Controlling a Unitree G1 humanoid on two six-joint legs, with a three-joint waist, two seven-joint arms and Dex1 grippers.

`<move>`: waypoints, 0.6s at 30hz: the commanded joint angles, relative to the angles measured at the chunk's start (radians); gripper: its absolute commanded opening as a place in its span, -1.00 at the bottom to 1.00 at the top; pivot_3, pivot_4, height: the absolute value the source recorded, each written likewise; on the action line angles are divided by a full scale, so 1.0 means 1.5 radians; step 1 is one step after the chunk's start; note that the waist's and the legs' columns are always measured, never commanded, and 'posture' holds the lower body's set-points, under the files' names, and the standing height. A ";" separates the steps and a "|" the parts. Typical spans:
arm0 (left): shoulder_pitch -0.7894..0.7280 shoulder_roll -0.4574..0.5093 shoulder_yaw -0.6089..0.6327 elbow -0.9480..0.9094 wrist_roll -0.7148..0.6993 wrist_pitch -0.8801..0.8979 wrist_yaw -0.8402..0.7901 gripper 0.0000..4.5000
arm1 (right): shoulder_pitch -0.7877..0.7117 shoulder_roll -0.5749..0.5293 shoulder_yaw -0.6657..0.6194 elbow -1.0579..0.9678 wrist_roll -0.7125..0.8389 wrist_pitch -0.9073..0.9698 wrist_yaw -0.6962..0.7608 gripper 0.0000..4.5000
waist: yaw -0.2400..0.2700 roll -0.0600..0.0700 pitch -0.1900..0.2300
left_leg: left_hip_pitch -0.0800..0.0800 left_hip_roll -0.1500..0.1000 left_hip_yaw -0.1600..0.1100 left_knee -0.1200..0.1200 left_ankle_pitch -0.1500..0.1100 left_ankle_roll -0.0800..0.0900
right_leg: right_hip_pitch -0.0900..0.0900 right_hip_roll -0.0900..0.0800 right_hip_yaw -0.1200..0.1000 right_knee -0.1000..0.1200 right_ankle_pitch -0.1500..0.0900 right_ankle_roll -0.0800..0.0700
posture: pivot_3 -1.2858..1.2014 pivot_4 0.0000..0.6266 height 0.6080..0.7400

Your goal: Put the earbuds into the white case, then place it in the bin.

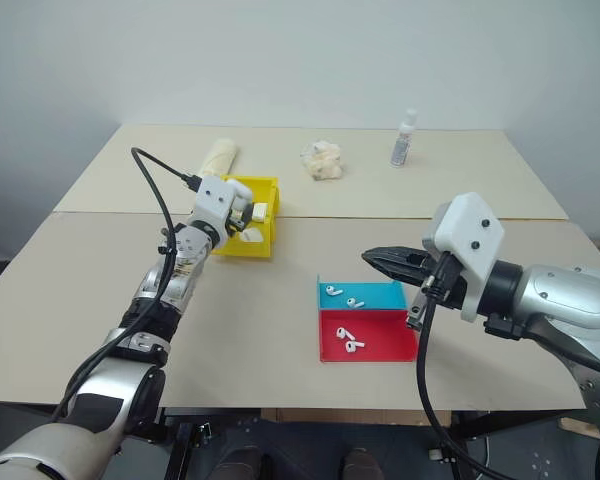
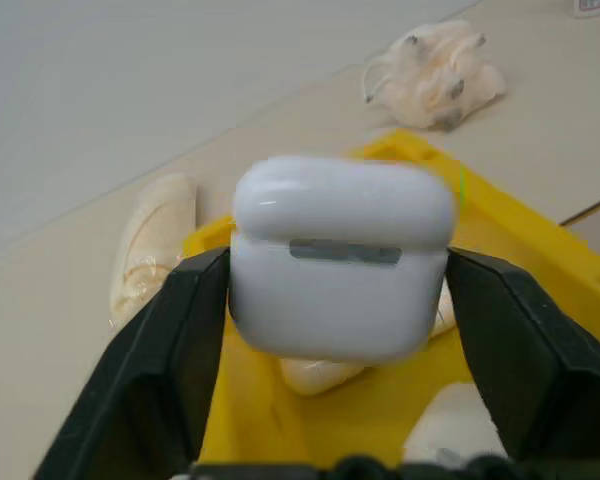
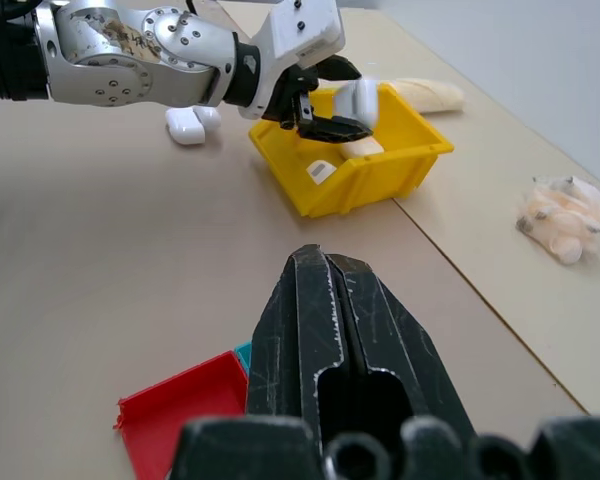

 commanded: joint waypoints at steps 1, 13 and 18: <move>-0.025 -0.001 -0.004 -0.010 0.003 -0.009 0.002 0.99 | 0.004 -0.010 -0.024 -0.017 -0.002 -0.004 -0.006 -1.00 | 0.000 0.000 0.000 | 0.000 0.000 0.000 0.000 0.000 0.000 | 0.000 0.000 0.000 0.000 0.000 0.000 | 0.03 -0.52 1.00; 0.176 0.075 0.017 -0.386 -0.176 -0.014 -0.251 0.99 | 0.020 -0.021 -0.030 -0.004 -0.024 -0.016 0.010 -1.00 | -0.006 0.000 0.000 | 0.000 0.000 -0.001 0.000 0.000 0.000 | 0.000 0.000 0.001 0.001 0.000 0.000 | 0.03 -0.52 1.00; 0.298 0.204 0.037 -0.567 -0.343 0.109 -0.464 0.99 | 0.047 -0.035 -0.050 0.011 -0.043 -0.034 0.052 -1.00 | -0.014 0.001 -0.001 | 0.002 0.001 -0.002 -0.001 0.000 0.000 | 0.000 0.000 0.001 0.001 0.000 0.000 | 0.03 -0.52 1.00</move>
